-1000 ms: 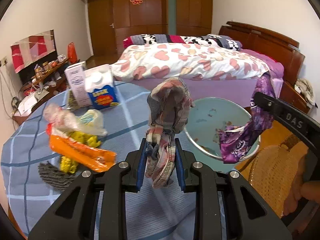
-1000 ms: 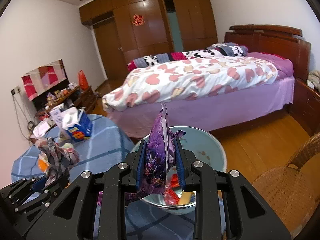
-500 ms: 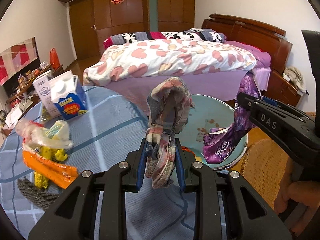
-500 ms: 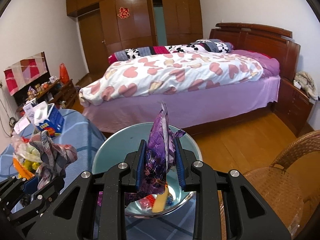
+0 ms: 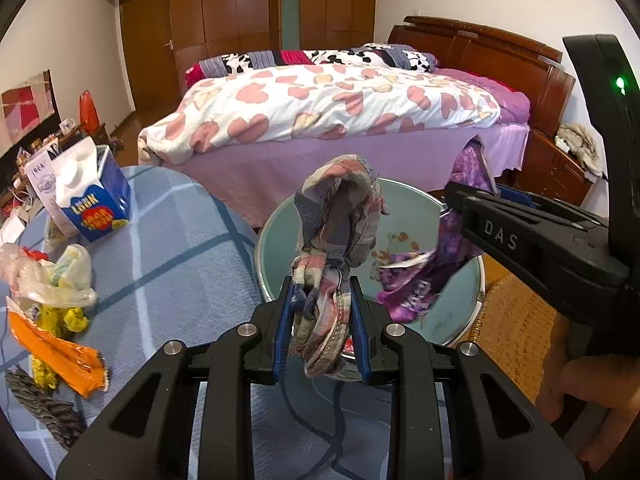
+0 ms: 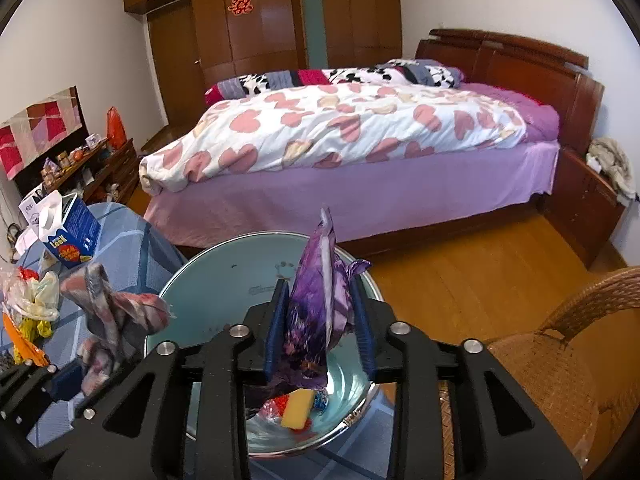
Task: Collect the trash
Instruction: 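Open both tools over the teal bin, dropping the floral cloth and purple wrapper, then move both open tools from the bin back toward the trash pile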
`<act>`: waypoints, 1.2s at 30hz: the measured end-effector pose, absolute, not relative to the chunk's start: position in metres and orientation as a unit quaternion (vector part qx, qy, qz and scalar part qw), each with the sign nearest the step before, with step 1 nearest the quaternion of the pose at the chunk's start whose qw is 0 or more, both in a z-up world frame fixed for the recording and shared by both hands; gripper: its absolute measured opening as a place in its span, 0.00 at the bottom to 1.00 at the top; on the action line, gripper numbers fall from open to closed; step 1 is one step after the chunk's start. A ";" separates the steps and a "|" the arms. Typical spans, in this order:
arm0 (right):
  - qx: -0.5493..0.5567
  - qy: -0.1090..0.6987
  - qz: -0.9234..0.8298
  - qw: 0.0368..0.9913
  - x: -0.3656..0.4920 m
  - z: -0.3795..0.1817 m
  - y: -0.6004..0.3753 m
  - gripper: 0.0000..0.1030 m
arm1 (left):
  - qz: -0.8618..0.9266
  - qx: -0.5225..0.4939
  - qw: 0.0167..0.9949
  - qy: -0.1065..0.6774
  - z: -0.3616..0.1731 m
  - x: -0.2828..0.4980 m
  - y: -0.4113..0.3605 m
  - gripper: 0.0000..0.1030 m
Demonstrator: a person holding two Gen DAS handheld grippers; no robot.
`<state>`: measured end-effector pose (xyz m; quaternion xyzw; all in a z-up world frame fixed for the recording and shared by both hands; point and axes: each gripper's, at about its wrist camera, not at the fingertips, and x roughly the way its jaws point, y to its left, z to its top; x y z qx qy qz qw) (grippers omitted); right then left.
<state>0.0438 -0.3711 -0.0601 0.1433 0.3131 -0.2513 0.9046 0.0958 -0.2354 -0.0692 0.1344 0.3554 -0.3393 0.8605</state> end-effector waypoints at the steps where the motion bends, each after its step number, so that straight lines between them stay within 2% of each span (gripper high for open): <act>1: 0.146 0.316 -0.247 0.905 0.046 -0.060 -0.372 0.42 | -0.339 0.135 0.860 0.358 -0.071 0.097 -0.237 0.25; 2: 0.153 0.317 -0.239 0.905 0.047 -0.061 -0.374 0.47 | -0.338 0.135 0.859 0.359 -0.072 0.097 -0.238 0.25; 11: 0.165 0.288 -0.253 0.908 0.037 -0.052 -0.381 0.47 | -0.331 0.133 0.857 0.371 -0.077 0.104 -0.249 0.27; 12: 0.166 0.285 -0.258 0.908 0.035 -0.051 -0.382 0.47 | -0.327 0.134 0.859 0.370 -0.077 0.104 -0.251 0.30; 14: 0.165 0.279 -0.268 0.907 0.033 -0.048 -0.384 0.47 | -0.321 0.133 0.864 0.365 -0.075 0.104 -0.252 0.57; 15: 0.165 0.277 -0.272 0.907 0.032 -0.047 -0.385 0.47 | -0.318 0.132 0.867 0.361 -0.073 0.104 -0.251 0.61; 18: 0.169 0.270 -0.276 0.907 0.029 -0.043 -0.384 0.47 | -0.313 0.132 0.873 0.350 -0.065 0.103 -0.246 0.62; 22: 0.172 0.255 -0.278 0.910 0.022 -0.037 -0.378 0.51 | -0.295 0.124 0.882 0.346 -0.057 0.104 -0.233 0.73; 26: 0.177 0.245 -0.267 0.915 0.018 -0.033 -0.366 0.55 | -0.276 0.117 0.891 0.340 -0.050 0.105 -0.211 0.77; 32: 0.178 0.239 -0.232 0.926 0.020 -0.032 -0.332 0.68 | -0.231 0.116 0.906 0.336 -0.045 0.106 -0.168 0.80; 36: 0.172 0.254 -0.202 0.930 0.032 -0.037 -0.305 0.68 | -0.202 0.113 0.913 0.336 -0.045 0.107 -0.140 0.80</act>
